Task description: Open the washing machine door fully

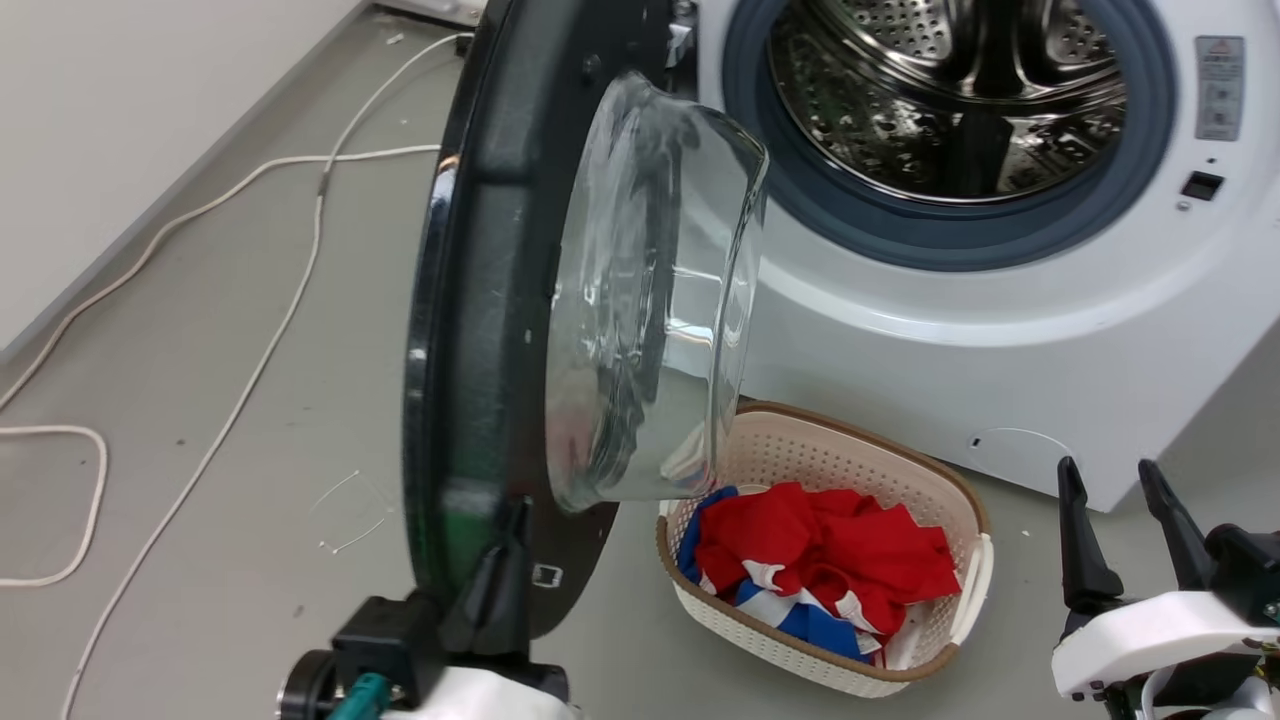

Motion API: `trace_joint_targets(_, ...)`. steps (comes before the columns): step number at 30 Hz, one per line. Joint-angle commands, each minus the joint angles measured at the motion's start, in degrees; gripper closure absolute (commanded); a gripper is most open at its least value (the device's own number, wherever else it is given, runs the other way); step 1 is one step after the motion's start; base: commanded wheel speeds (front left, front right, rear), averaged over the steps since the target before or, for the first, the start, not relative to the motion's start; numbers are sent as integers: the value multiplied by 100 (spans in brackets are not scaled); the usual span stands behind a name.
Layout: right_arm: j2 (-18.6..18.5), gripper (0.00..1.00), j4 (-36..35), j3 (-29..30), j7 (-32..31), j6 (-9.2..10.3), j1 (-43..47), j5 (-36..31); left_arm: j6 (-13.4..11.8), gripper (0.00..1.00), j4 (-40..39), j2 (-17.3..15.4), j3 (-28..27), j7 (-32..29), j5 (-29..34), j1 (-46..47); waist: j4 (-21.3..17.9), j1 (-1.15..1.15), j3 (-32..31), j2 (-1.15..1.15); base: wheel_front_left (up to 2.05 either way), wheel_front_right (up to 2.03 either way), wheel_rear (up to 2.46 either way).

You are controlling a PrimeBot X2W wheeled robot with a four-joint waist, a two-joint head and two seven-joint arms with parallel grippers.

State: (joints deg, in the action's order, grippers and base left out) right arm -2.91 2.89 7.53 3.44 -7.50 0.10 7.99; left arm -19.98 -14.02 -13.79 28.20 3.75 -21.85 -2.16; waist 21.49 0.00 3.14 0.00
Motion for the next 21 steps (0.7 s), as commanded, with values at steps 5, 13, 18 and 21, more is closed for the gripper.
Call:
trace_joint_targets(5,5,0,-208,-19,37,2,16,-33,-134,100,15,-149,-489,168,-238,-129,182,0,66,0,0,0,0)
trace_joint_targets(13,5,0,-372,-70,-93,2,-73,-61,98,100,302,-592,-1345,473,-662,129,123,0,210,0,0,0,0)
trace_joint_targets(18,5,0,-451,-97,-159,2,-121,-113,438,100,667,-901,-1766,562,-1014,366,14,0,345,0,0,0,0)
trace_joint_targets(21,4,0,-483,-124,-221,2,-174,-124,678,100,989,-1079,-2067,663,-1260,546,-85,0,441,0,0,0,0)
